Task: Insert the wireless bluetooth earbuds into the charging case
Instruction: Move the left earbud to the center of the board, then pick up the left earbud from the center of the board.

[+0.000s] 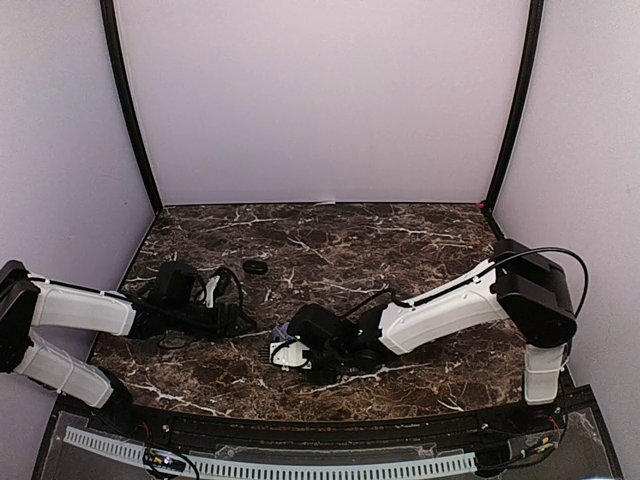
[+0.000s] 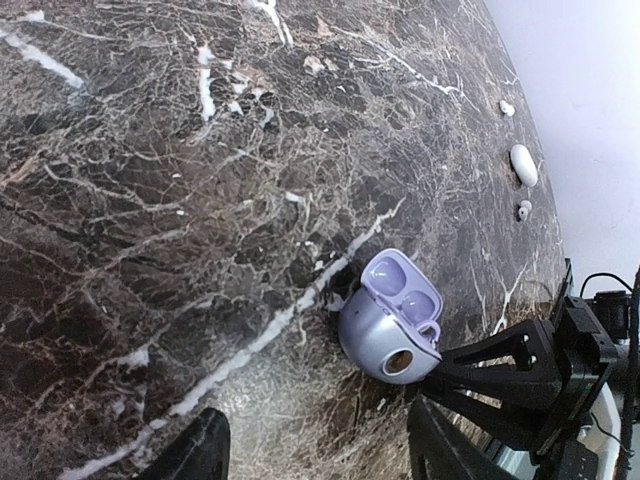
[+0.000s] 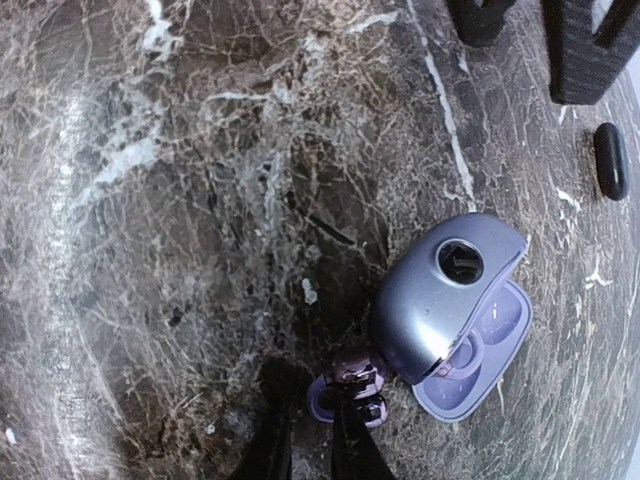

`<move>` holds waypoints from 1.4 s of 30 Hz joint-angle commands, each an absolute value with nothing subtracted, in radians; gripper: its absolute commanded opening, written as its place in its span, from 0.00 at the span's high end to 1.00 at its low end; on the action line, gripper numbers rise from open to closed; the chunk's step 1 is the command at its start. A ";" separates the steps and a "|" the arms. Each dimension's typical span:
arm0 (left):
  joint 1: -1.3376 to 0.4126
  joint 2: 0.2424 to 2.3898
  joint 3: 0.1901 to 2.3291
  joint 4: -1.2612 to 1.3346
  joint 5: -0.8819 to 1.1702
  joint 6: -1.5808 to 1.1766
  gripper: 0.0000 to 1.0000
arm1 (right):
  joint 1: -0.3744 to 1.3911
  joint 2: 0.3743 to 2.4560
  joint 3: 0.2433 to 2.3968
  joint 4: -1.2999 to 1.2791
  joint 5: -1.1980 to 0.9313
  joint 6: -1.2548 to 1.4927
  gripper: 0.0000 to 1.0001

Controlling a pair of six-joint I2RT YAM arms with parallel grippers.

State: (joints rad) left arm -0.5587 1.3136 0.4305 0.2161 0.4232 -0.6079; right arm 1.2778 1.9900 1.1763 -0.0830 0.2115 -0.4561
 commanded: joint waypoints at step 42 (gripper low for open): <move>-0.587 1.228 0.373 0.347 0.508 -0.484 0.33 | 1.146 1.748 1.063 -0.225 -0.089 -0.226 0.86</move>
